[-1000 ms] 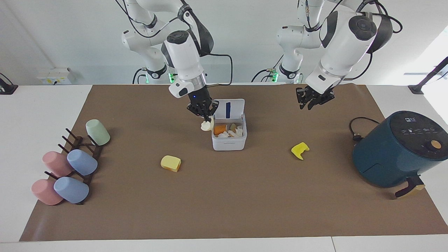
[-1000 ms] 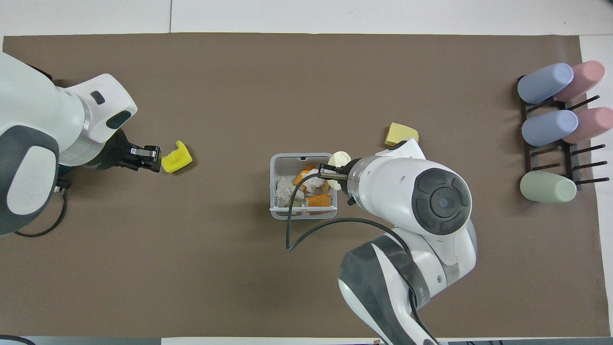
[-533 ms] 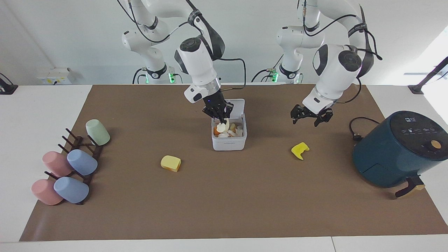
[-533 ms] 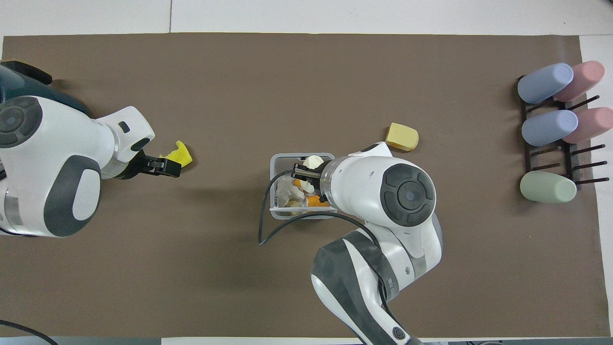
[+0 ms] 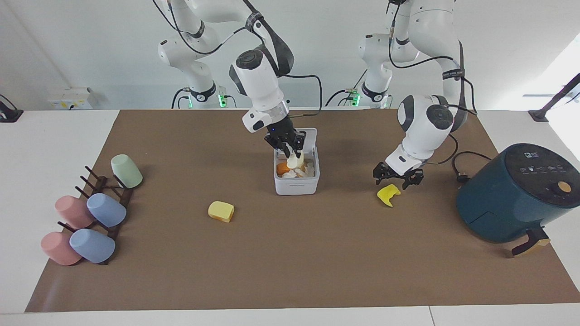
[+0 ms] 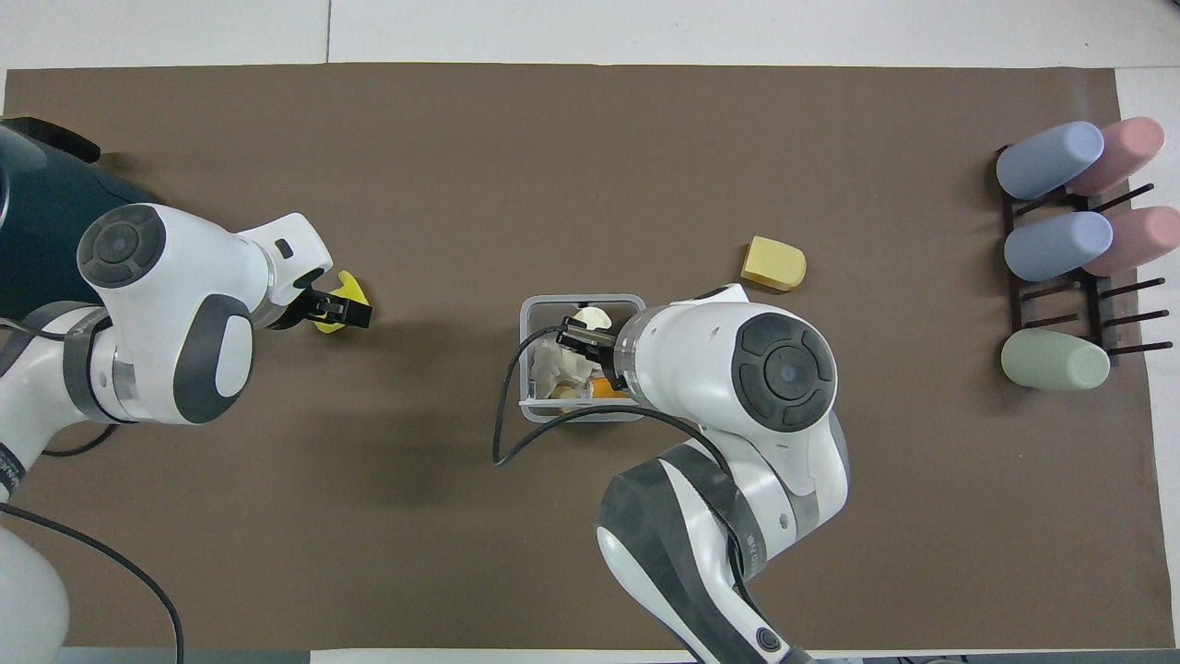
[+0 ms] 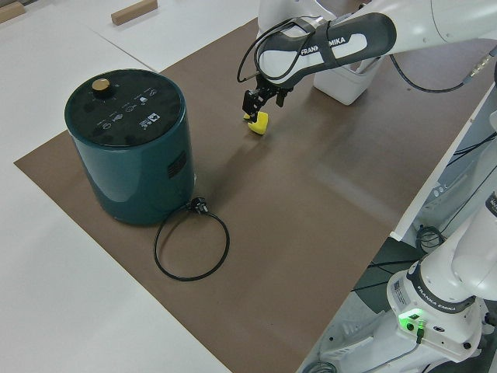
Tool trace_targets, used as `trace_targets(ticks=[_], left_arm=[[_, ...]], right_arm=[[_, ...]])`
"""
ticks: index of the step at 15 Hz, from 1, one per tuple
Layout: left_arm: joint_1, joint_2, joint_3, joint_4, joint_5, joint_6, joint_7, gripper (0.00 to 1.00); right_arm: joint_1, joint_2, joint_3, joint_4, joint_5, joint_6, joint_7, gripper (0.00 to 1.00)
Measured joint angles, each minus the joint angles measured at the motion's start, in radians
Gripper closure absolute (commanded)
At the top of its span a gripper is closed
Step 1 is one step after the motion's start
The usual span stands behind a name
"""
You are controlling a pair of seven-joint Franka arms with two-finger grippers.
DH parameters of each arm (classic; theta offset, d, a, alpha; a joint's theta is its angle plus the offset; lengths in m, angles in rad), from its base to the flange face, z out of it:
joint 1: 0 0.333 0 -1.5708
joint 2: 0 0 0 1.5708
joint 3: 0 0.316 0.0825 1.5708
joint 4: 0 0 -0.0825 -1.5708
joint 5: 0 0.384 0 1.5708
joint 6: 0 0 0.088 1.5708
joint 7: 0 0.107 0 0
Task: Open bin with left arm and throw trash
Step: 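Grasp the yellow piece with the left gripper while the right gripper withdraws, then grasp the yellow sponge with the right gripper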
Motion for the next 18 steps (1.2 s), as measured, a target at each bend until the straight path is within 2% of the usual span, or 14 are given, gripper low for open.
trace_targets(ticks=[4, 7, 8, 9, 12, 13, 18], left_arm=[[0.001, 0.045, -0.005, 0.001, 0.0, 0.051, 0.013, 0.0], [0.001, 0.055, -0.006, 0.001, 0.0, 0.059, 0.014, 0.0], [0.001, 0.057, -0.006, 0.001, 0.0, 0.059, 0.014, 0.06], [0.0, 0.059, -0.007, 0.001, 0.0, 0.059, 0.015, 0.22], [0.0, 0.066, -0.007, 0.001, 0.0, 0.06, 0.015, 0.93], [0.0, 0.066, -0.007, 0.001, 0.0, 0.06, 0.015, 1.0], [0.0, 0.066, -0.007, 0.013, 0.0, 0.052, 0.015, 1.0]], right_arm=[[0.0, 0.0, -0.005, 0.031, -0.002, -0.064, -0.001, 0.0], [-0.041, 0.0, -0.01, 0.047, -0.104, -0.081, -0.024, 0.0], [-0.084, 0.002, -0.01, 0.056, -0.134, -0.088, -0.063, 0.0], [-0.135, 0.005, -0.011, 0.065, -0.145, -0.094, -0.132, 0.0], [-0.27, 0.027, -0.014, 0.07, -0.146, -0.095, -0.386, 0.0], [-0.297, 0.04, -0.015, 0.07, -0.146, -0.092, -0.439, 0.0], [-0.332, 0.16, -0.015, 0.077, -0.244, -0.008, -0.55, 0.0]])
